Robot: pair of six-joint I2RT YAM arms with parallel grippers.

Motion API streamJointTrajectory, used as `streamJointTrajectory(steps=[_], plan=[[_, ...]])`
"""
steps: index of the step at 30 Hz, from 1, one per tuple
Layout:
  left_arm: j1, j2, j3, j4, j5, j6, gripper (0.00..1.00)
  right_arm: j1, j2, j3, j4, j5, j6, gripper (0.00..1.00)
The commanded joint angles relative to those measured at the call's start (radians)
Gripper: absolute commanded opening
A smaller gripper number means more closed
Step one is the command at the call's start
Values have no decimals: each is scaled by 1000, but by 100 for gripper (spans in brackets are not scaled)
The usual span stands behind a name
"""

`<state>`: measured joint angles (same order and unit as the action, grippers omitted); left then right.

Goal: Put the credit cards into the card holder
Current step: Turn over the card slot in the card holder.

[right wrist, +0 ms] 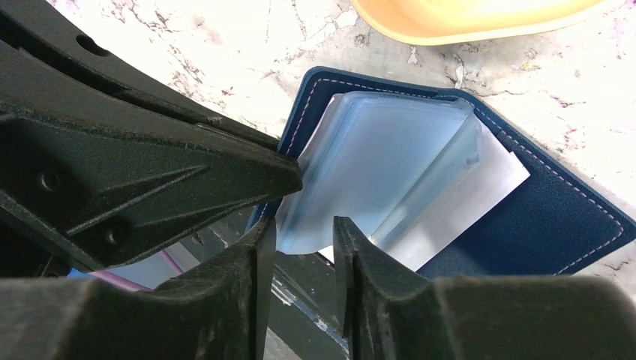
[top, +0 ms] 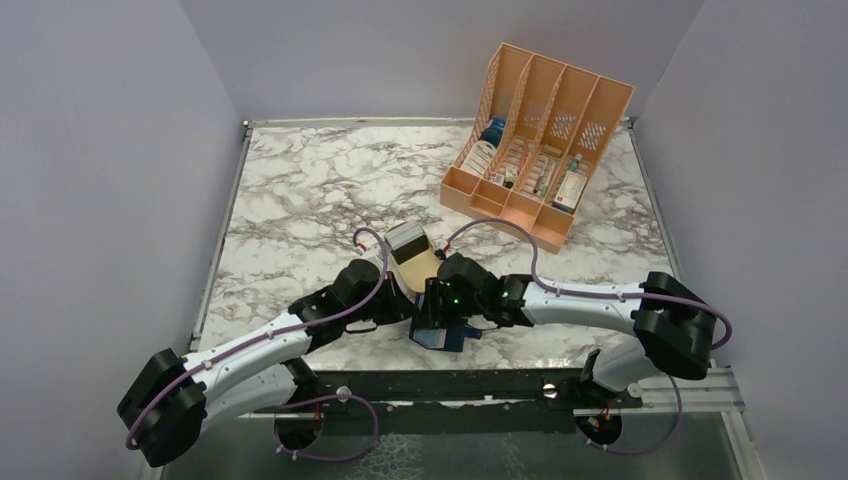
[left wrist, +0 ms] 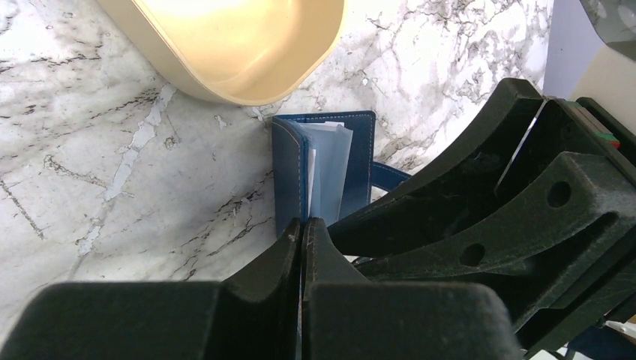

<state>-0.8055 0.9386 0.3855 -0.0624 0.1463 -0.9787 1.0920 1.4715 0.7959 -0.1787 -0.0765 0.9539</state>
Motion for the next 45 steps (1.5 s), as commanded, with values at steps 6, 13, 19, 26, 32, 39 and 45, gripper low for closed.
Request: streamJointTrajectory(steps=[6, 13, 19, 26, 32, 39, 45], plan=[[-1, 2, 12, 28, 12, -9, 0, 4, -39, 4, 11, 12, 2, 37], [-1, 0, 19, 16, 3, -4, 0, 5, -57, 3, 5, 9, 4, 29], [-1, -1, 9, 14, -2, -15, 0, 5, -79, -11, -30, 36, 30, 28], [-1, -8, 11, 11, -5, -14, 0, 5, -32, -7, -21, 25, 34, 29], [-1, -13, 9, 8, -5, -17, 0, 5, -13, -6, -18, 28, 31, 24], [-1, -12, 19, -3, -11, -10, 0, 5, -17, -7, -16, 43, 23, 18], [-1, -12, 34, -21, -20, -3, 5, 4, -11, -1, -14, 35, 18, 18]])
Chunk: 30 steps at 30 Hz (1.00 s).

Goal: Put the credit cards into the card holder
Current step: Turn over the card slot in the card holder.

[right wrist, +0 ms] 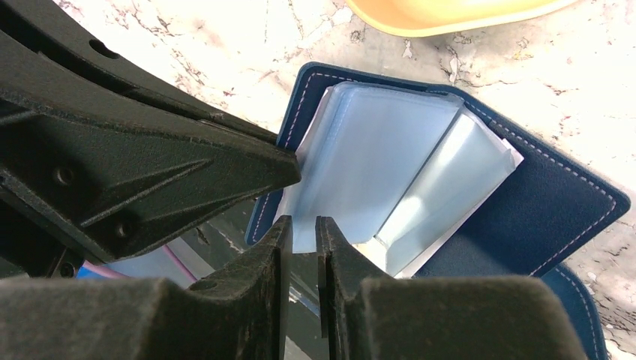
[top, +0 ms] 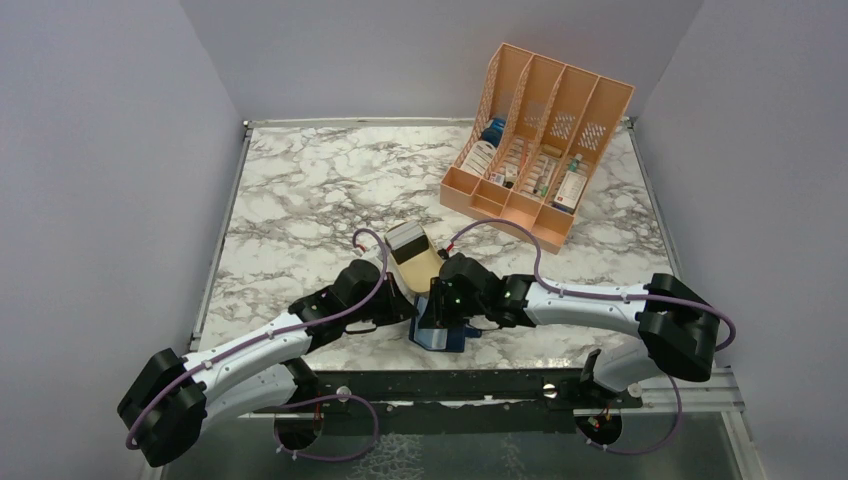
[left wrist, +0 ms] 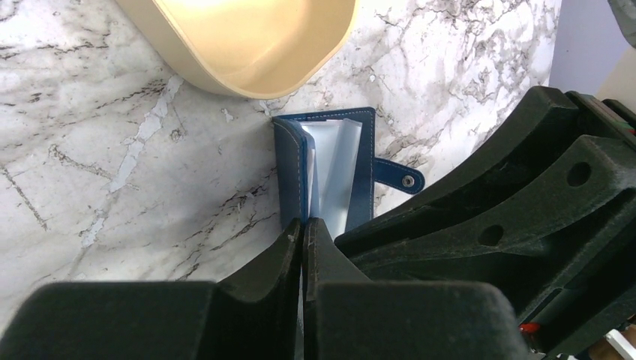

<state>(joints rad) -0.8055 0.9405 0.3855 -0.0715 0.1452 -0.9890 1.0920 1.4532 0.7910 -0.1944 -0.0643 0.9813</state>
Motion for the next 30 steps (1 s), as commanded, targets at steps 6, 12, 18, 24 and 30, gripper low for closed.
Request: streamJointTrajectory(steps=[6, 12, 18, 24, 30], plan=[[-1, -2, 35, -8, -13, 8, 24, 5, 39, -2, 20, 9, -27, 19], [-1, 25, 31, 14, 8, 9, 31, 5, 62, -6, 33, 0, -22, 18], [-1, 35, 36, 25, 14, 18, 8, 5, 53, -4, 3, 21, -21, 18], [-1, 11, 35, 18, 6, 19, 0, 5, 40, -1, -87, 72, -13, 18], [-1, -13, 30, 8, -3, 13, 0, 5, 15, 4, -197, 150, -4, 19]])
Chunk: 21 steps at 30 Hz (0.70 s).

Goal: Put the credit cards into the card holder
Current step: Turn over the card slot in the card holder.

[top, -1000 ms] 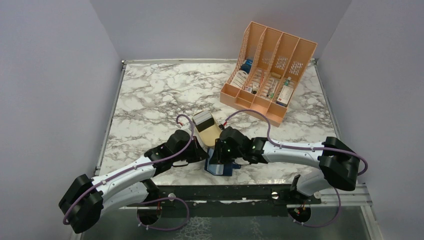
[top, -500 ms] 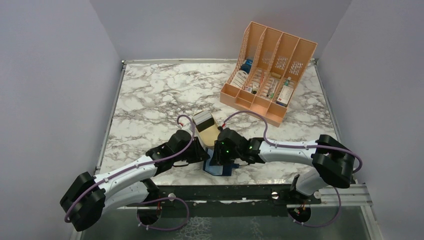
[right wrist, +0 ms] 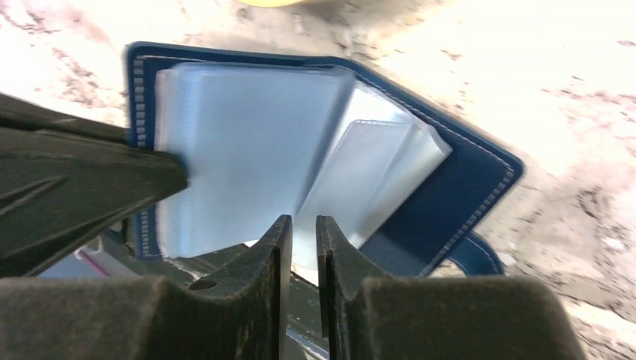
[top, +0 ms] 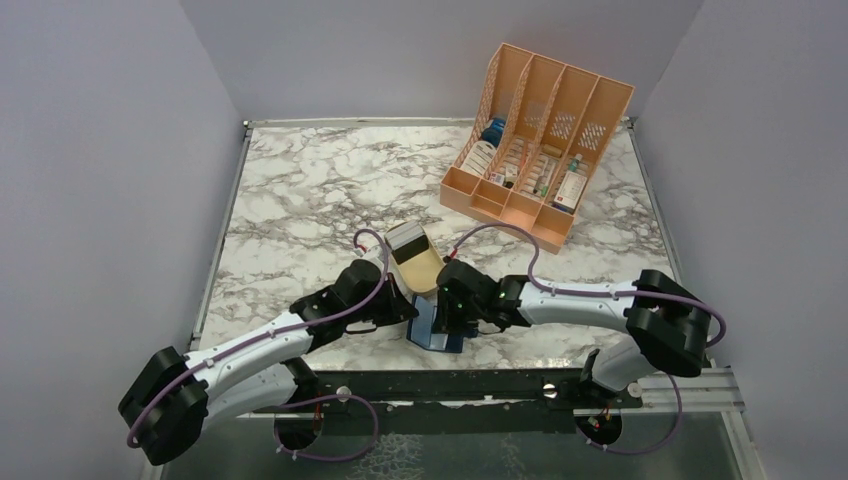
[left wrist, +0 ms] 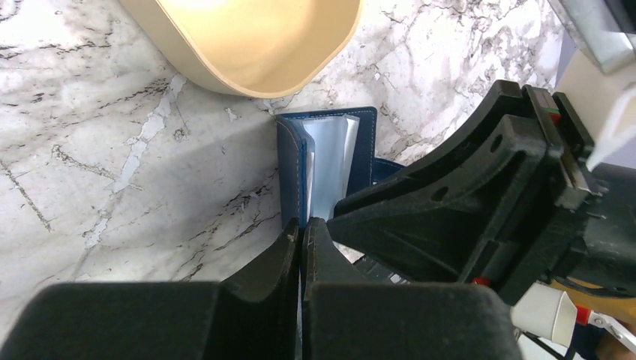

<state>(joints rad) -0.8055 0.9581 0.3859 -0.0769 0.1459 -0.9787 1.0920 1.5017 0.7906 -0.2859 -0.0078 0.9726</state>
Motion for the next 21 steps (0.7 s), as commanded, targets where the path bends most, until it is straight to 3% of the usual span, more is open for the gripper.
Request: streamJointTrajectory(steps=[1, 9, 21], plan=[[-1, -37, 28, 11, -6, 0, 0, 5, -41, 3, -127, 111, 8, 20], [-1, -48, 32, -1, -12, 8, 0, 5, -89, 13, -229, 159, 23, 22], [-1, -32, 36, -2, -12, 6, 0, 5, -76, 145, -242, 148, -40, 25]])
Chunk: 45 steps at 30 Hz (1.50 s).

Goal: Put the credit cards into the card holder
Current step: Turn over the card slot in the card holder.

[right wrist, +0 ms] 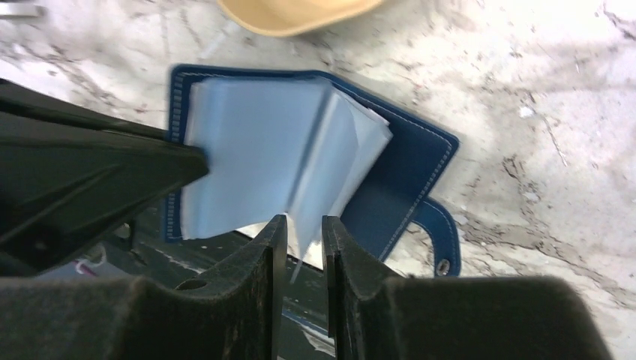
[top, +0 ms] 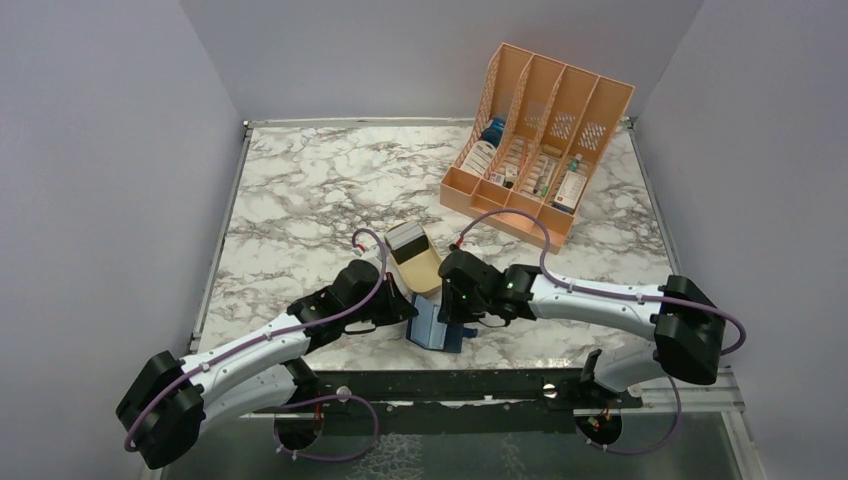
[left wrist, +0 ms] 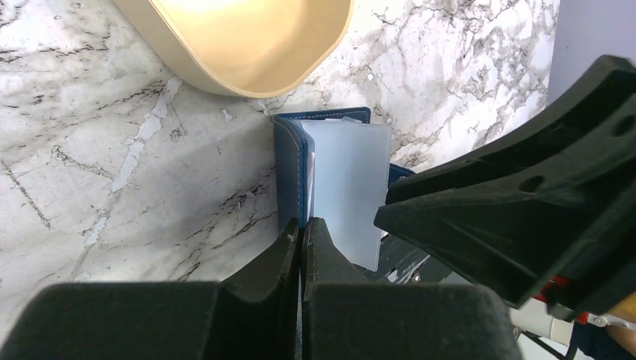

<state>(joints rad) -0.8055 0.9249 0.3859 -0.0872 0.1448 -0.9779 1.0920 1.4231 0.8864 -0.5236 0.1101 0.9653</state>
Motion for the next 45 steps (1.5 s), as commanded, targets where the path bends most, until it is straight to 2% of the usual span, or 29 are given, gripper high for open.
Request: streamJointTrajectory(steps=[1, 8, 17, 20, 25, 28, 33, 38, 42, 45], plan=[[-1, 1, 37, 7, -11, 5, 0, 5, 7, 61, -6, 31, -38, 25], [-1, -9, 33, -3, -19, -1, 0, 5, 64, 94, 57, -24, -61, 25], [-1, -13, 22, -17, -42, -23, 0, 4, 143, 35, 88, -15, -74, 25], [-1, -21, 27, -53, -65, -35, 10, 5, 156, 16, 90, 3, -76, 25], [-1, -59, 41, -127, -136, -34, 39, 4, 170, -14, 106, 1, -76, 25], [-1, -87, 53, -188, -195, -28, 48, 5, 171, -27, 117, 2, -74, 25], [-1, -134, 99, -266, -292, 35, 51, 5, 165, -29, 126, 2, -76, 25], [0, -135, 152, -286, -329, 110, 51, 4, 150, -24, 183, -35, -97, 25], [15, -75, 186, -286, -308, 138, 51, 4, 159, -2, 234, -76, -109, 29], [79, -32, 216, -277, -247, 174, 51, 5, 183, 23, 260, -105, -111, 33]])
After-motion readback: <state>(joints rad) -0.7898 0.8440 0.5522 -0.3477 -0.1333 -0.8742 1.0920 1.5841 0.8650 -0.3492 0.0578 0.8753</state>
